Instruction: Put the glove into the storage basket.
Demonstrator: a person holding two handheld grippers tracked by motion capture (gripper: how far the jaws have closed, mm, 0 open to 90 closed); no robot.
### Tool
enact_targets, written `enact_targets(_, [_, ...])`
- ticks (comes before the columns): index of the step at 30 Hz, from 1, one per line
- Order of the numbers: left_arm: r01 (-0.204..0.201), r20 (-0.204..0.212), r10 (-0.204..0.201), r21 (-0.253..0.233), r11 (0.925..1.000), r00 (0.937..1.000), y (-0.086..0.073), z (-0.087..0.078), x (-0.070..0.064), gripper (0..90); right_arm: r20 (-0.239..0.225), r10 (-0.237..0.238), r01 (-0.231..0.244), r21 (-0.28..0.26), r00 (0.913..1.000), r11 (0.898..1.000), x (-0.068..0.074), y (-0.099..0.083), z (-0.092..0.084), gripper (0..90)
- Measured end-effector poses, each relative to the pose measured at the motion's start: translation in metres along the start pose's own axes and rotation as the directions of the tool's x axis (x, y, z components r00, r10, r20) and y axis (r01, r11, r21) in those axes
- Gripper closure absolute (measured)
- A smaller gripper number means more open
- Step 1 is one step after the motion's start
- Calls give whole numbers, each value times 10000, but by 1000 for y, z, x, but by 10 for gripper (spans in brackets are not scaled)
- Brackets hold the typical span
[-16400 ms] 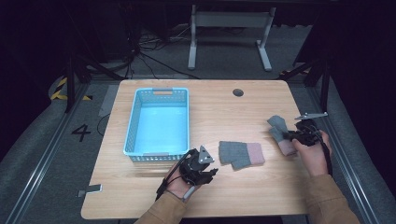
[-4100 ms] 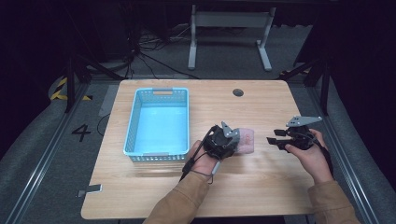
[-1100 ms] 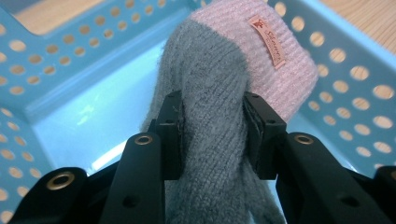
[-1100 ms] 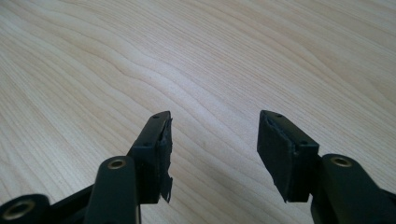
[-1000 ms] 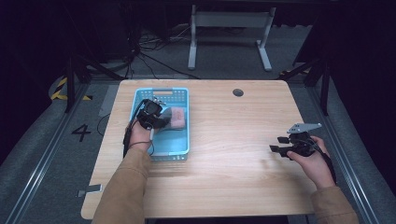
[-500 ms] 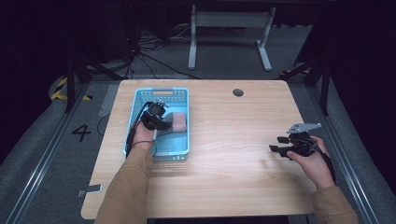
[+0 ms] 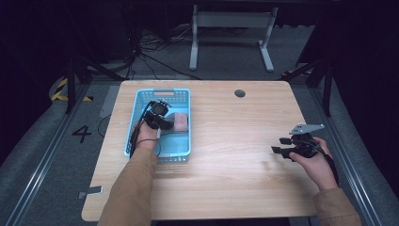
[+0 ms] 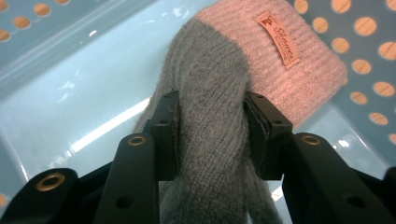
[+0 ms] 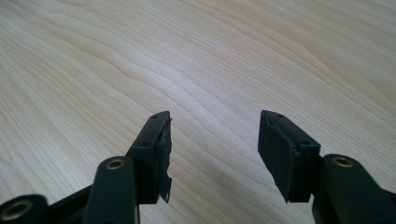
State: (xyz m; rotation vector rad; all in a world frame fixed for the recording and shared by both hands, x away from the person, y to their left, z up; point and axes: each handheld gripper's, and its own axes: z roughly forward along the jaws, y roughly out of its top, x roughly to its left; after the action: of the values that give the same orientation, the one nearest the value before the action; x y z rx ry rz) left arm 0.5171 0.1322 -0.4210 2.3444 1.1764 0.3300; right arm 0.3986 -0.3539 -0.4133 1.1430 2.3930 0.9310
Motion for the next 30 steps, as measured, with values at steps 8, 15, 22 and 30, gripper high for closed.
enact_targets(8, [361, -485, -361, 4, 9993, 9982, 0, -1, 3, 474, -32, -26, 26, -55, 10000, 10000, 0, 2, -2, 452])
enact_targets(15, [155, -575, -185, -516, 9985, 9982, 1, -9, -1, 469, -77, -92, 92, -1, 9999, 10000, 2, 3, 1, 450])
enact_targets(22, [211, -503, -283, -1373, 9903, 9983, 7, -27, -11, 453, -141, -118, 117, -58, 9998, 9999, 2, 6, 2, 450])
enact_targets(30, [73, 56, -62, -2327, 9725, 10000, 14, -50, -27, 423, -166, -143, 143, -51, 9998, 9999, 2, 9, 5, 449])
